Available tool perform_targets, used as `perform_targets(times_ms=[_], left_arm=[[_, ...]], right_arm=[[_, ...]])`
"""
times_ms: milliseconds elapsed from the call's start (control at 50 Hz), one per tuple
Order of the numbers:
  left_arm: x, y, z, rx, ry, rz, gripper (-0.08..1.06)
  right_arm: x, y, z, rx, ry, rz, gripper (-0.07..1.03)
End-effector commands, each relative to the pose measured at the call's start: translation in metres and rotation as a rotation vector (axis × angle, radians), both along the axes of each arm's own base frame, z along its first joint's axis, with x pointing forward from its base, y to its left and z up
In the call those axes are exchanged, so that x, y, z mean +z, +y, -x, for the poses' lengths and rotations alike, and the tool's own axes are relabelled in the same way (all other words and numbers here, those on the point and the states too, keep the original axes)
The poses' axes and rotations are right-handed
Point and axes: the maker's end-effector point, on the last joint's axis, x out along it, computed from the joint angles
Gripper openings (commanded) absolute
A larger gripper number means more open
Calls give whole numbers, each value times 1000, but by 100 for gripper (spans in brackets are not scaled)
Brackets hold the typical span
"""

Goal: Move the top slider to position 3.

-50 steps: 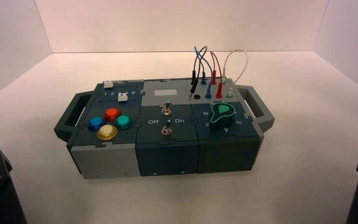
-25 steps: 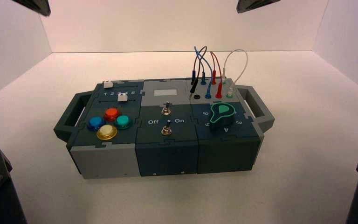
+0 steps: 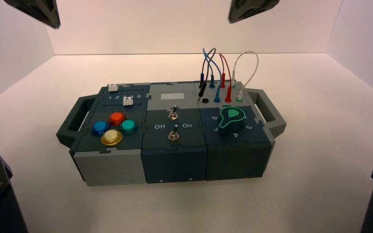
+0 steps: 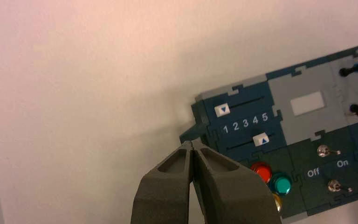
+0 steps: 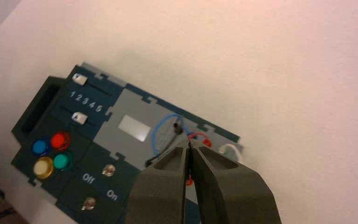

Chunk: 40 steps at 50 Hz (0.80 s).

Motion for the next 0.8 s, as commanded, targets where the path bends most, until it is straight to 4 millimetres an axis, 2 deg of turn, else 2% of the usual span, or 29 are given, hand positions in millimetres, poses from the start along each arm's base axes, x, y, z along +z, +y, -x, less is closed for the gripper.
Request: perform_targets(times_ms=[20, 320, 620, 800], left_arm=[[0, -7, -7, -11, 8, 7, -3], [-26, -26, -14, -37, 86, 10, -3], [-51, -33, -20, -9, 173, 24, -3], [-68, -37, -23, 10, 215, 36, -3]], right_arm=[[12, 13, -2, 25, -25, -23, -2], [18, 22, -3, 42, -24, -27, -2], [2, 38, 4, 93, 14, 2, -2], [0, 39, 5, 95, 18, 4, -2]])
